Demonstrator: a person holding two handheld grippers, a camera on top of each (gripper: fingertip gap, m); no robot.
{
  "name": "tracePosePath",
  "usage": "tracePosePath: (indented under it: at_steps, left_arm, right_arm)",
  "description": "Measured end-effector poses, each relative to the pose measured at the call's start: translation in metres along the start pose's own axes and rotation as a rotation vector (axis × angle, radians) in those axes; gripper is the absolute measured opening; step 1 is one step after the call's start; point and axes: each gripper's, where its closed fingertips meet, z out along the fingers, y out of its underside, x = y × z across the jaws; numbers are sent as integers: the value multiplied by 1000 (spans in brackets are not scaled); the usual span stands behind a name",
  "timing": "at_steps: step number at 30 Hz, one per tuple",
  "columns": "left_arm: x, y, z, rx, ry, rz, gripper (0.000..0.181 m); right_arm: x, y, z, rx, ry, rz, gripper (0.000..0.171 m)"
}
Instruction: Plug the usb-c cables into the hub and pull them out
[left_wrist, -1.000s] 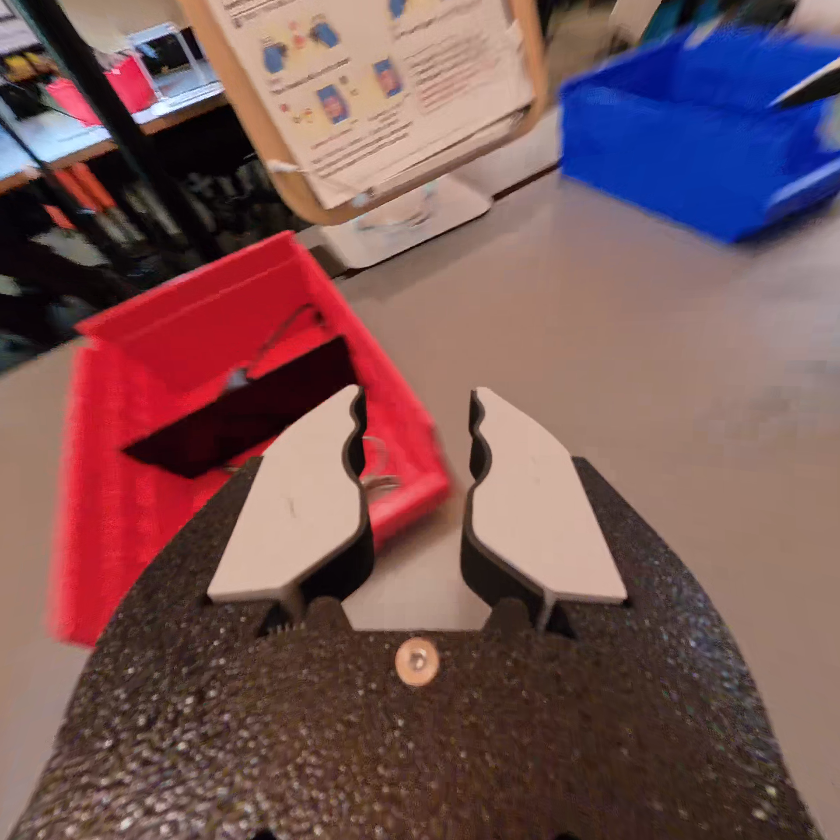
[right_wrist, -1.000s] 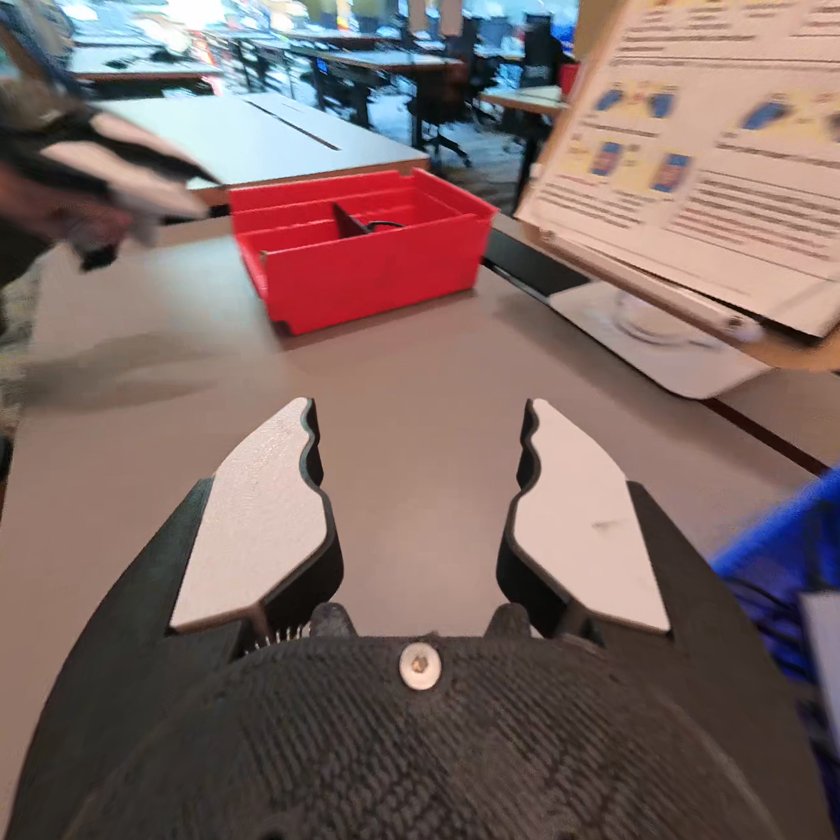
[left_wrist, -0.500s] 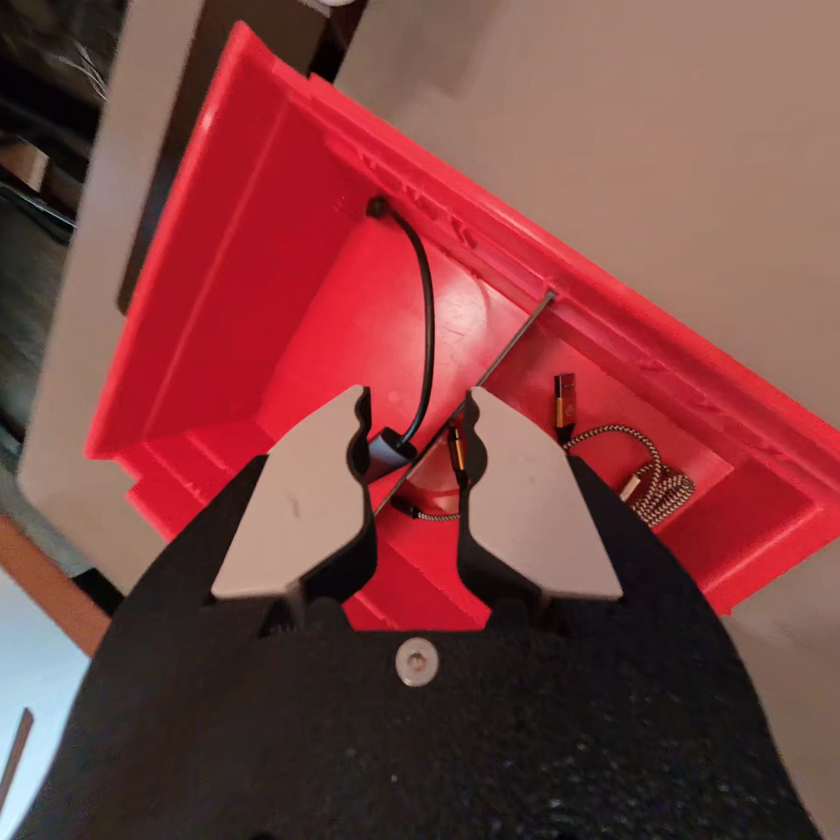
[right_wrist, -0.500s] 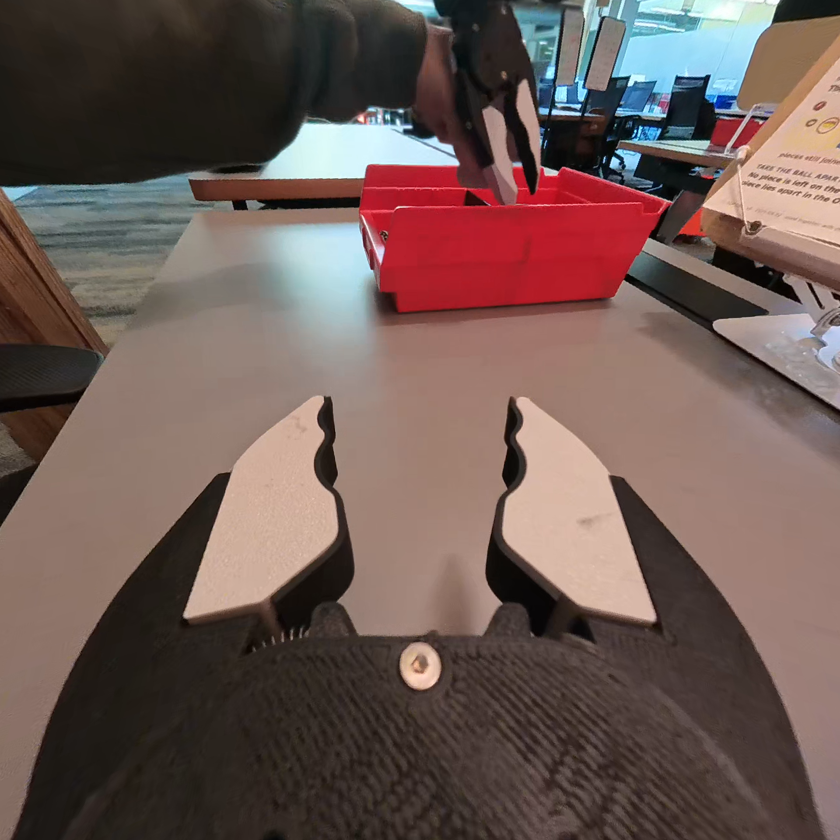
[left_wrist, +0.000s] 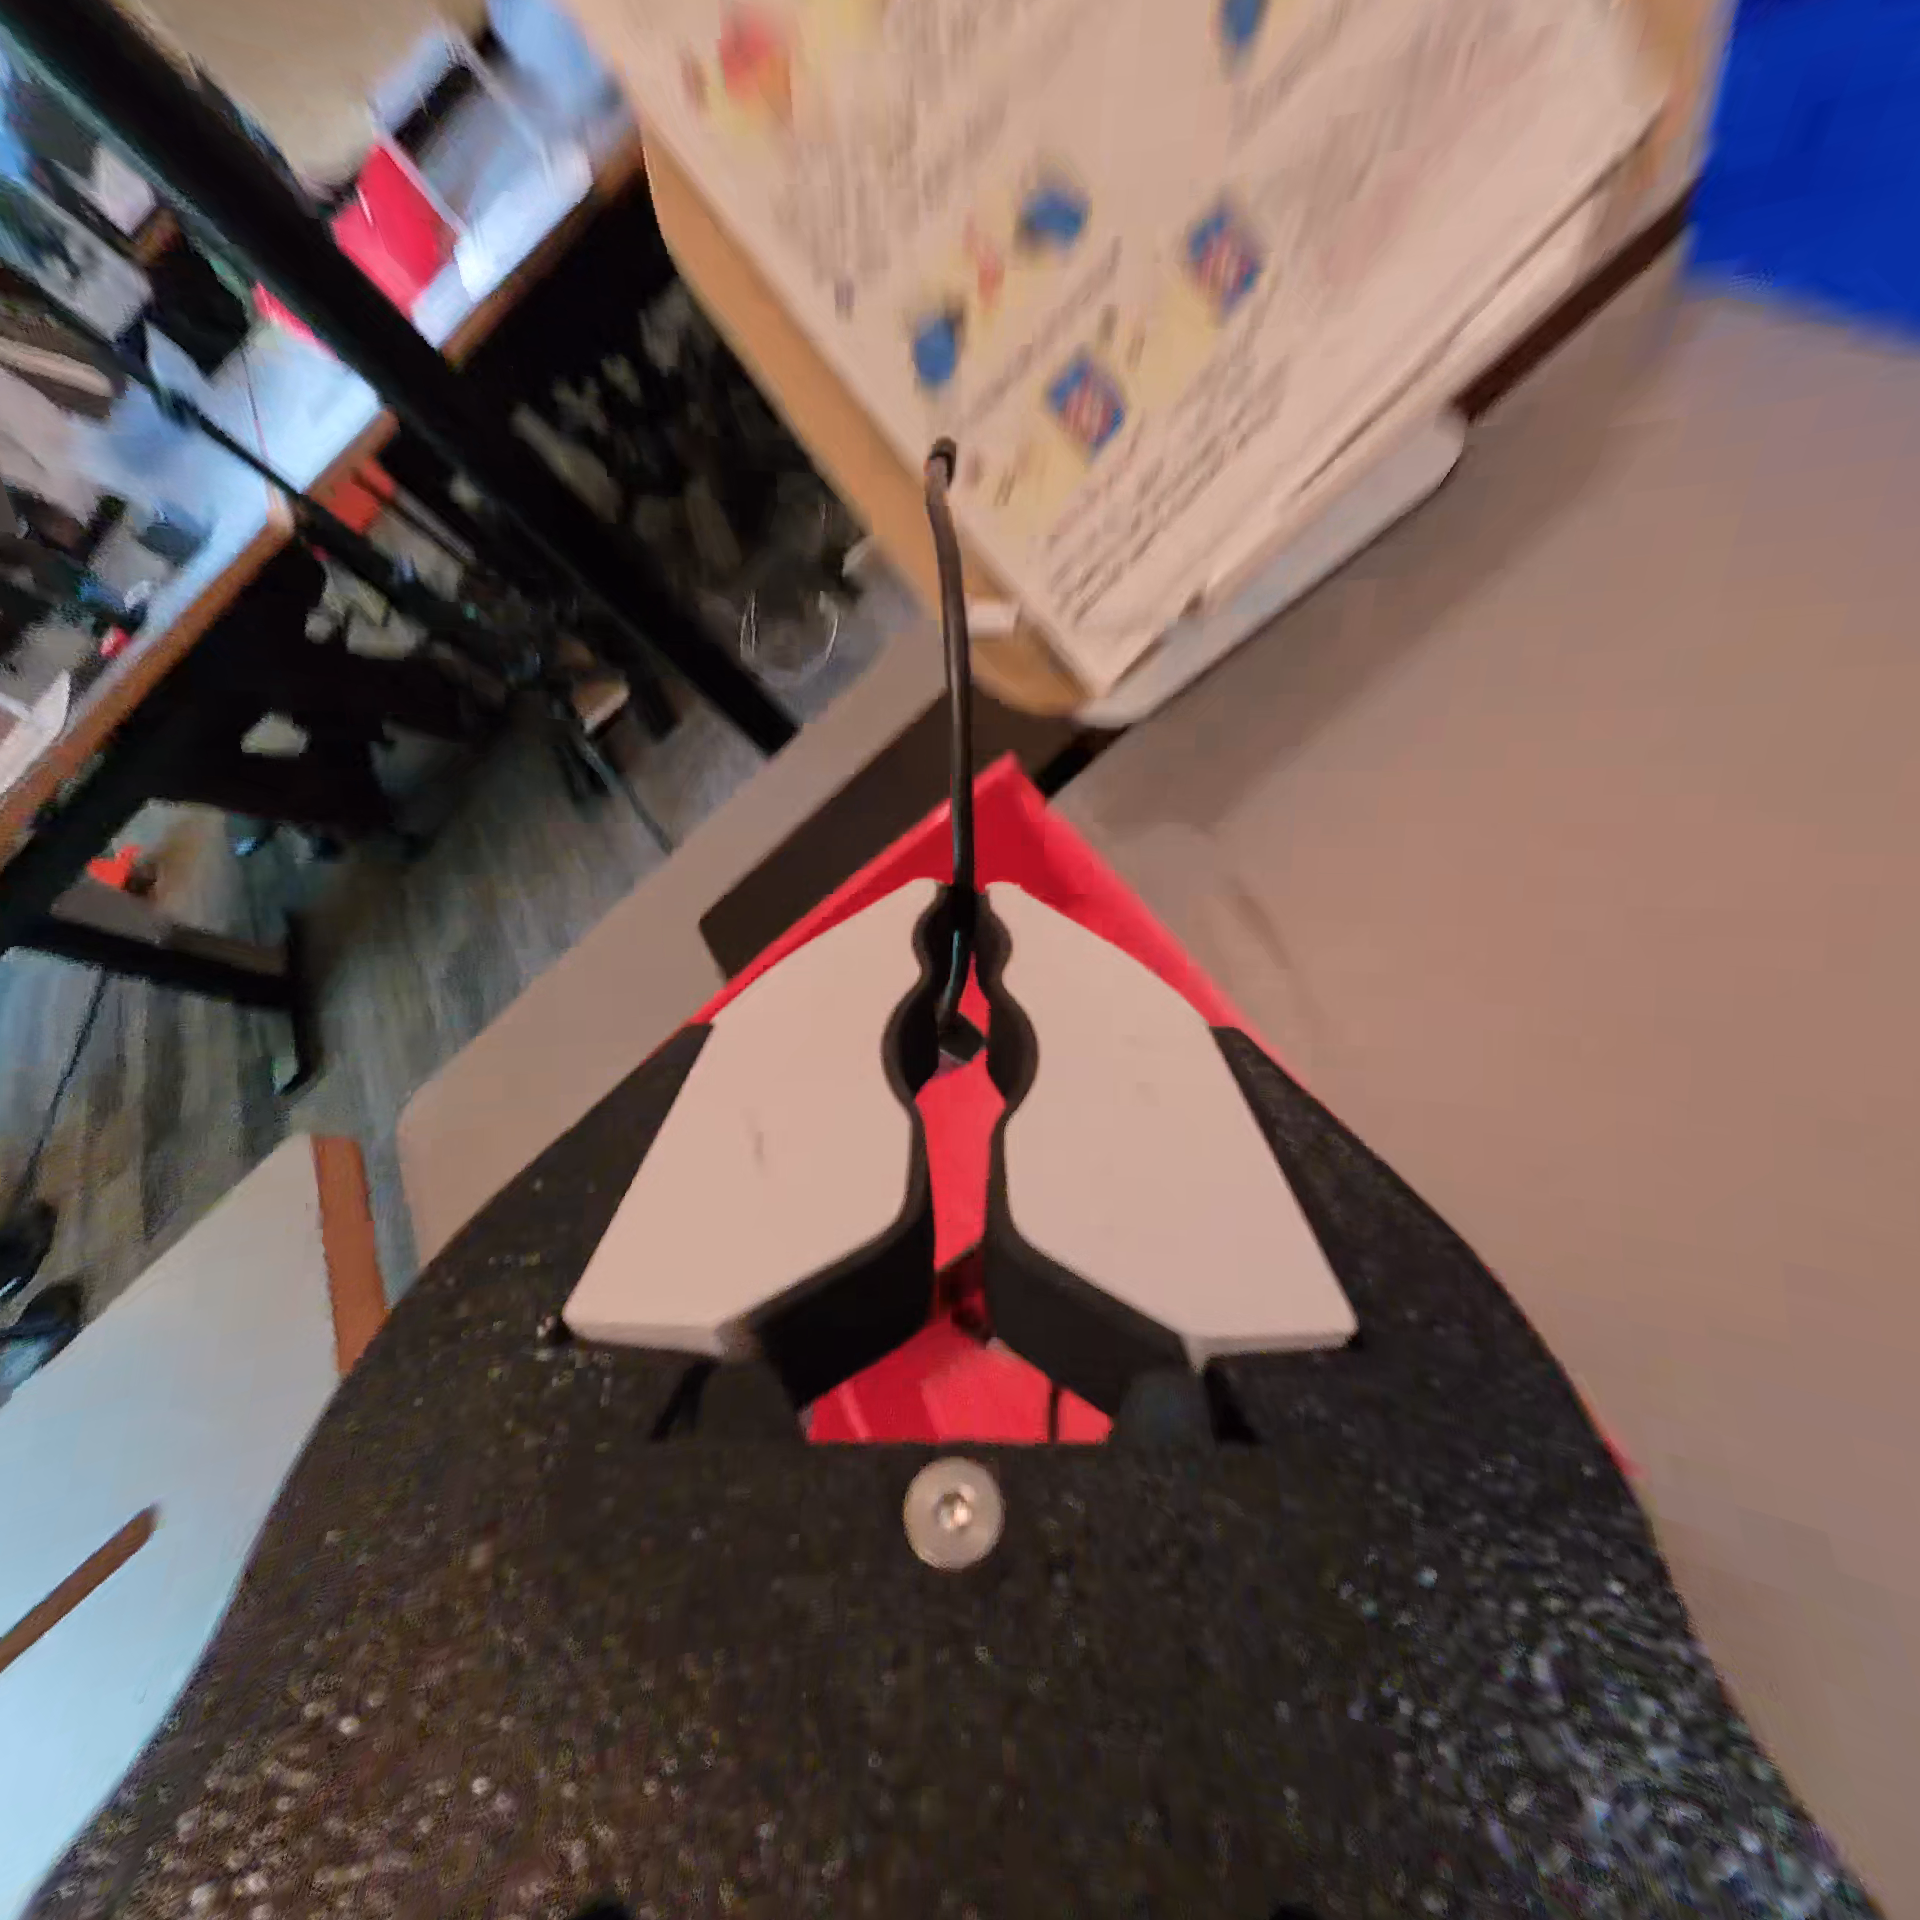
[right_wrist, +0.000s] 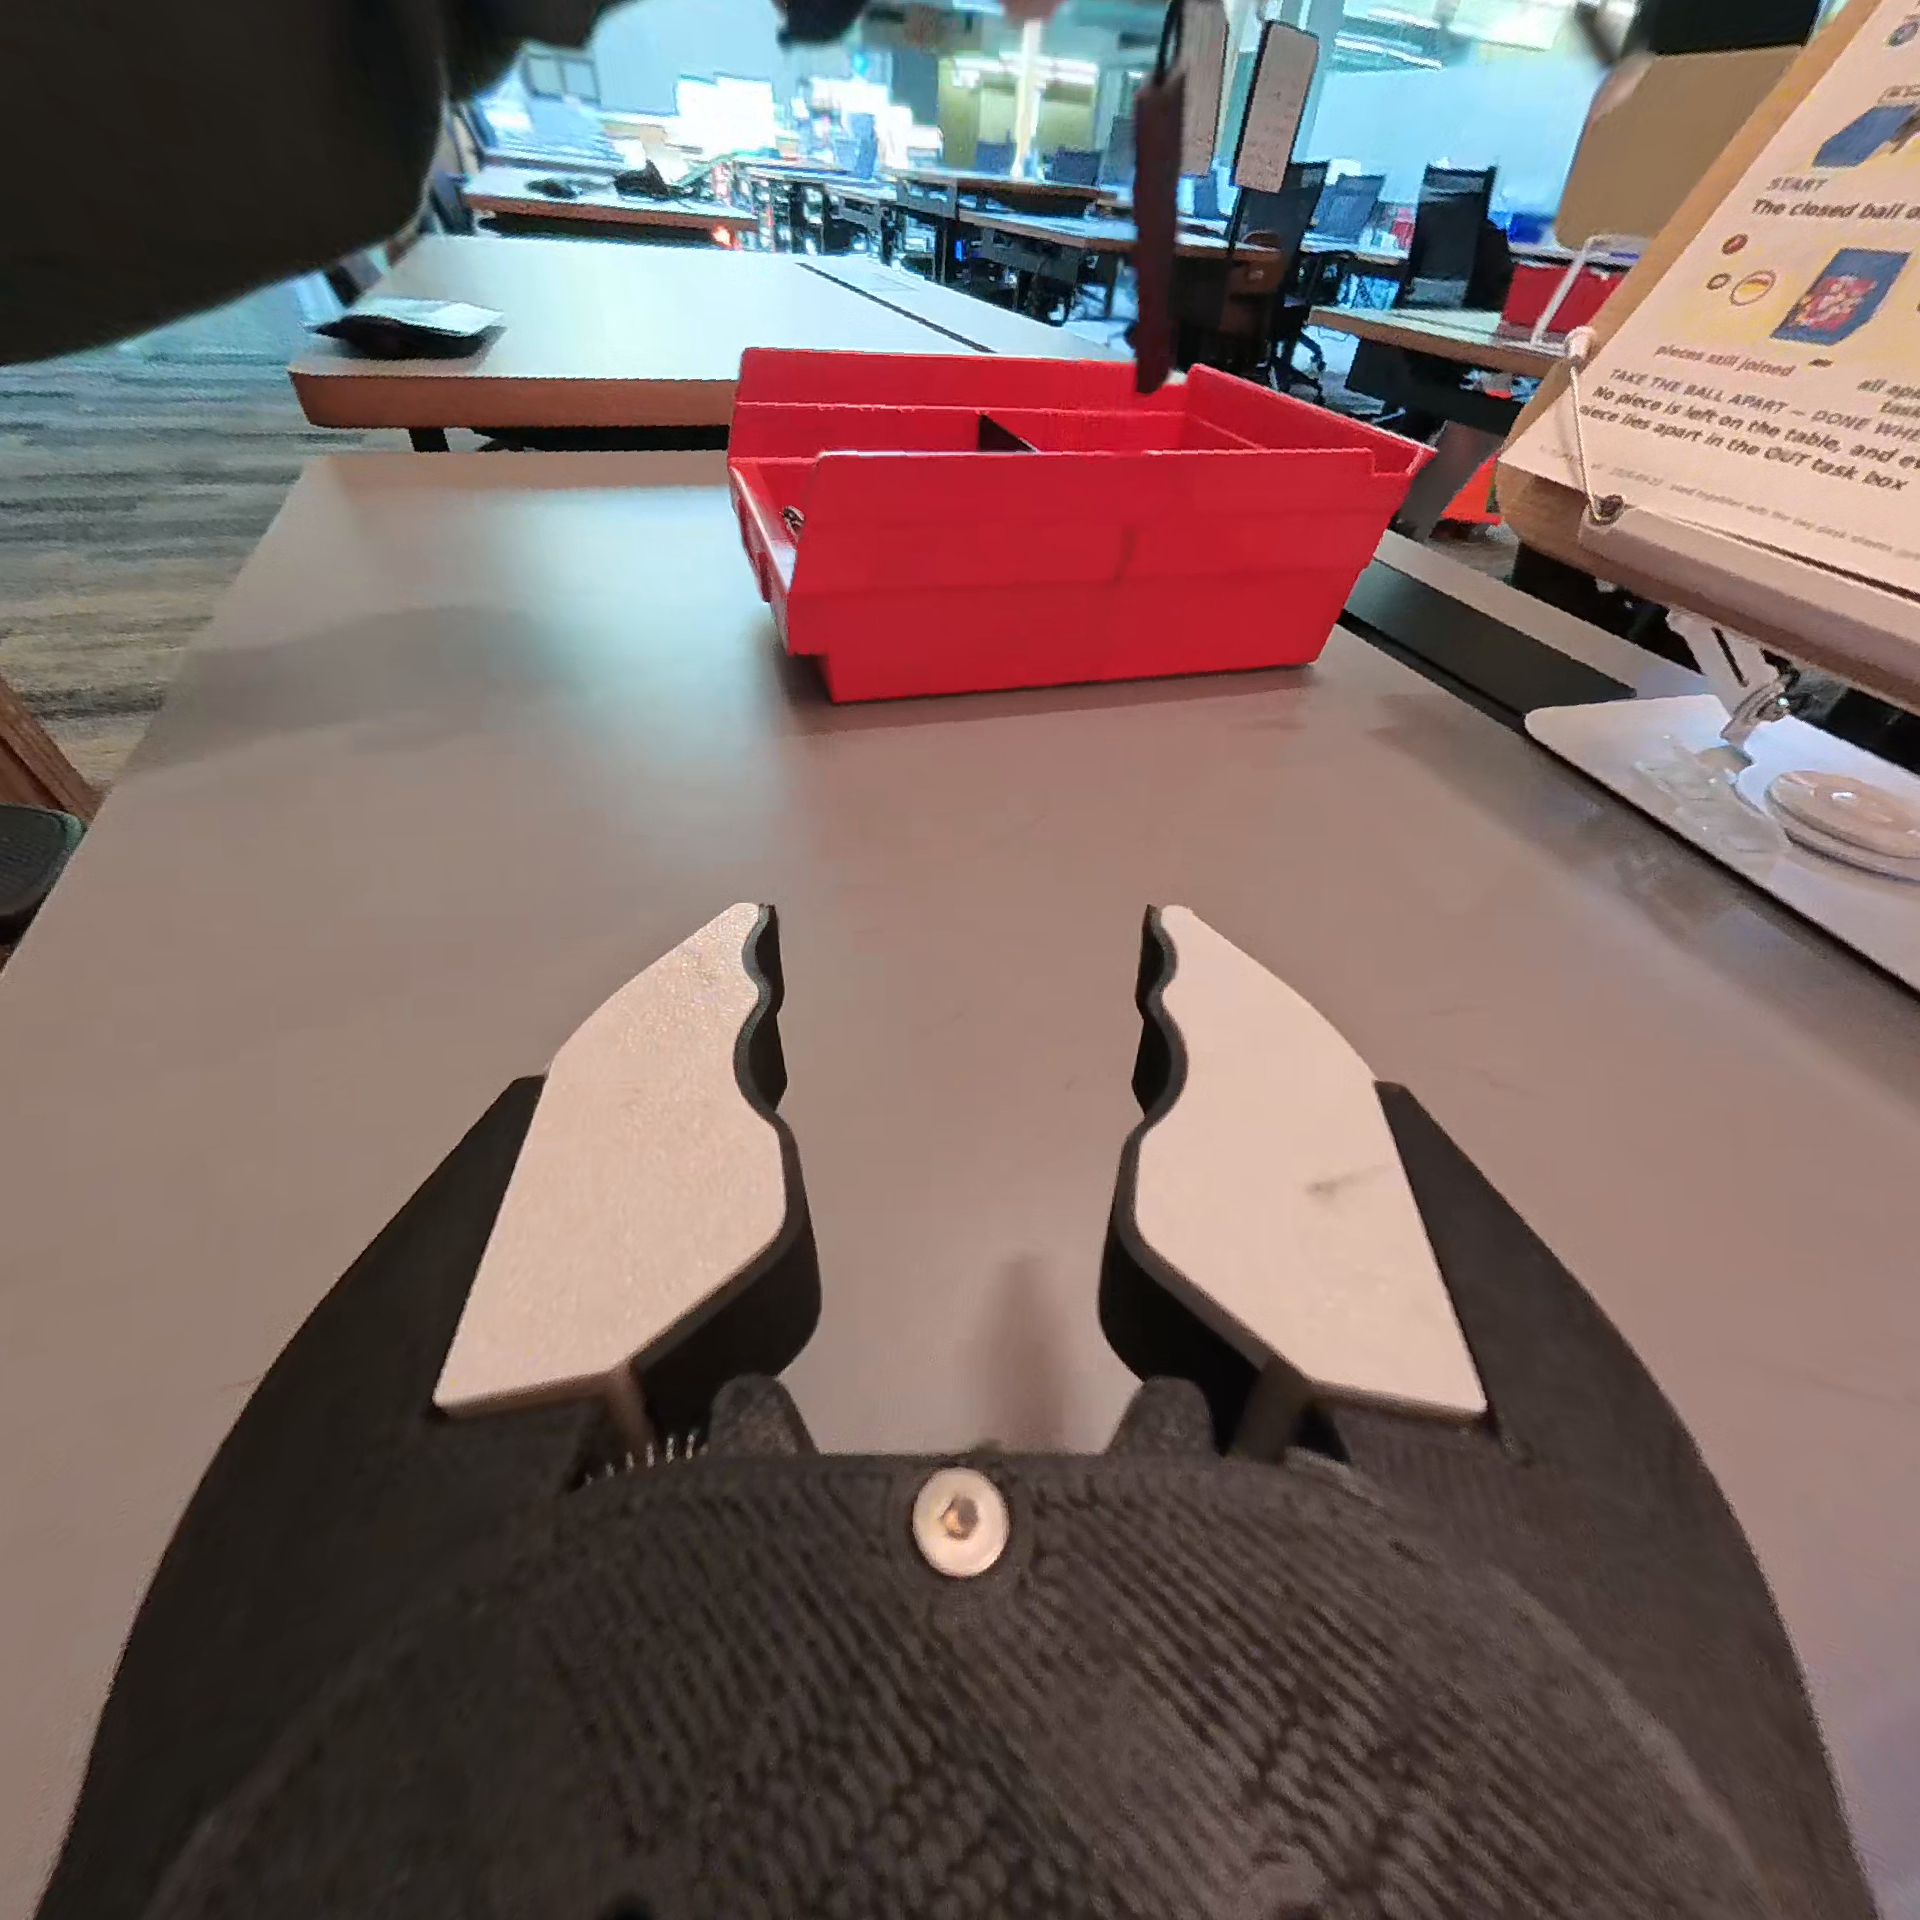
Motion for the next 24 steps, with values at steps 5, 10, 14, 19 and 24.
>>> tracePosePath:
  at_steps: [5,10,14,19,24]
  left_arm:
    - [69,-72,-70,264,186,-166,3]
    - [174,-95,-114,445,551,-351,3]
    - [232,-93,-132,539,787,-475,3]
    - [251,-88,-133,553,872,-537,3]
    - [250,-86,-130,558,877,-565,3]
  right_arm:
    - [-2,-19,1,137,35,-2,76]
    - [-9,-52,0,373,130,-63,84]
    - [-23,-60,0,458,86,-1,78]
    - [-36,-65,-6,520,62,-25,33]
    - [-42,-55,3,442,25,-67,0]
